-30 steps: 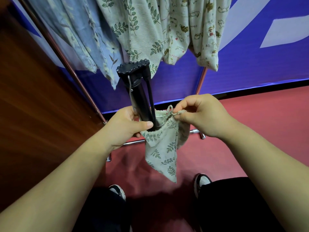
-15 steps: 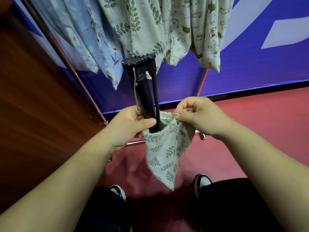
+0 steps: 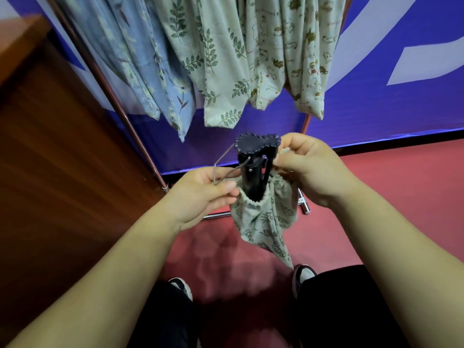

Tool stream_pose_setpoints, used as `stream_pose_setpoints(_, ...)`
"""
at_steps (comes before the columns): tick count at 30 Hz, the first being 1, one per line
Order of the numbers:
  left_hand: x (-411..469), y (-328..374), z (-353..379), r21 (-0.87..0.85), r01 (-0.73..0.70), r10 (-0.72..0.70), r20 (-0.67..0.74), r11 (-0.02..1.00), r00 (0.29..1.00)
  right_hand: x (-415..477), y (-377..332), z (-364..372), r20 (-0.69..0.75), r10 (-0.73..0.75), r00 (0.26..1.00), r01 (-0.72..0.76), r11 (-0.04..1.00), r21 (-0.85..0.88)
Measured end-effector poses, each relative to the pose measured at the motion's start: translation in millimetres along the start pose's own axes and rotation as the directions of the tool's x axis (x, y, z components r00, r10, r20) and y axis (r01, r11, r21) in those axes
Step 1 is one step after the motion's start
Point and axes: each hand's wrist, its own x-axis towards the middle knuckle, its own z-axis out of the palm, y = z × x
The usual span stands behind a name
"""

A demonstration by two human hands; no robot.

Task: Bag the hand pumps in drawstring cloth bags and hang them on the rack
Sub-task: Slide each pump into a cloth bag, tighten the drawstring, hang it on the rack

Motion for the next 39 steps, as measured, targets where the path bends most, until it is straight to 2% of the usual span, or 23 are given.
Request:
stream_pose_setpoints(3, -2, -1, 6, 0.034, 0.012, -0.01, -0.062, 0.999, 0.998, -9, 1, 8, 0.018, -0.004, 1.0, 0.004, 1.0, -0.03)
stream_pose_setpoints(6, 0, -4, 8, 0.03, 0.053, -0.05, -0.068, 0.998, 0.996, -11, 8, 15, -0.12, -0.008, 0.993, 0.0, 0.997, -0.071)
stream_pose_setpoints(9, 4, -4, 9, -0.014, 0.089, -0.09, -0.064, 0.996, 0.994, -8, 12, 24, -0.248, 0.05, 0.968, -0.042, 0.998, 0.038)
stream_pose_setpoints(12, 6, 1, 4, -0.042, 0.135, -0.137, -0.052, 0.99, 0.989, -1, 11, 28, -0.232, 0.123, 0.965, -0.078, 0.978, 0.194)
stream_pose_setpoints(15, 9, 3, -9, -0.158, 0.194, -0.187, 0.06, 0.968, 0.981, 6, 9, 26, -0.21, 0.154, 0.966, -0.101, 0.965, 0.242)
stream_pose_setpoints(17, 10, 4, -12, -0.218, 0.226, -0.206, 0.112, 0.949, 0.972, 9, 10, 24, -0.202, 0.149, 0.968, -0.107, 0.973, 0.204)
stream_pose_setpoints(18, 11, 4, -9, -0.196, 0.216, -0.202, 0.09, 0.957, 0.975, 10, 11, 23, -0.197, 0.146, 0.969, -0.112, 0.978, 0.175)
stream_pose_setpoints(23, 20, -10, 10, 0.102, 0.054, -0.034, -0.188, 0.993, 0.982, 8, 17, 25, -0.175, 0.123, 0.977, -0.115, 0.992, 0.055)
stream_pose_setpoints(27, 20, -11, 18, 0.112, 0.016, 0.02, -0.31, 0.994, 0.95, 6, 19, 33, -0.122, 0.068, 0.99, -0.071, 0.997, -0.025)
stream_pose_setpoints(31, 18, -7, 20, 0.127, 0.027, 0.023, -0.375, 0.992, 0.927, 3, 15, 35, 0.036, -0.015, 0.999, 0.018, 0.997, -0.081)
stream_pose_setpoints(34, 17, -6, 20, 0.075, 0.026, 0.004, -0.376, 0.997, 0.927, -1, 15, 35, 0.184, -0.136, 0.973, 0.185, 0.941, -0.284)
stream_pose_setpoints(36, 15, -5, 18, 0.069, 0.03, -0.004, -0.35, 0.997, 0.937, -1, 19, 36, 0.167, -0.211, 0.963, 0.261, 0.884, -0.389)
stream_pose_setpoints(39, 15, -1, 13, 0.045, 0.06, -0.044, -0.301, 0.997, 0.953, 1, 19, 33, 0.102, -0.248, 0.963, 0.268, 0.884, -0.383)
